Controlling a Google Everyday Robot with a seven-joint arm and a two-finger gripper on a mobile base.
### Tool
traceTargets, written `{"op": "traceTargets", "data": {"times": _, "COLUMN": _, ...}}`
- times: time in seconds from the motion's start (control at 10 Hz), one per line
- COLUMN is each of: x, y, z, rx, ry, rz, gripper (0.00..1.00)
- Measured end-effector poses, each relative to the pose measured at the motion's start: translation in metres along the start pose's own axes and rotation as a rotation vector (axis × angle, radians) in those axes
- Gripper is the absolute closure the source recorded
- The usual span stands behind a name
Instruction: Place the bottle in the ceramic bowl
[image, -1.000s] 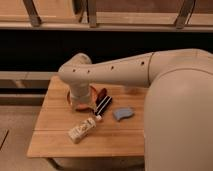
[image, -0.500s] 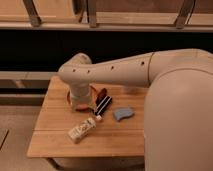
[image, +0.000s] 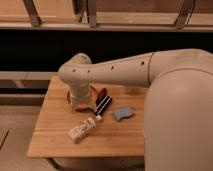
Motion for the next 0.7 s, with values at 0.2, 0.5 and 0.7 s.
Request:
{"op": "traceTargets", "data": {"times": 0.2, "x": 0.0, "y": 0.0, "z": 0.0, "rx": 0.0, "ry": 0.0, "rz": 0.0, "gripper": 0.35}}
{"op": "traceTargets", "data": {"times": 0.5, "x": 0.01, "y": 0.005, "z": 0.011, "rx": -0.062, "ry": 0.024, "rz": 0.035, "gripper": 0.35}}
{"op": "traceTargets", "data": {"times": 0.7, "x": 0.028, "y": 0.005, "z": 0.032, "rx": -0.129, "ry": 0.071, "rz": 0.107, "gripper": 0.35}}
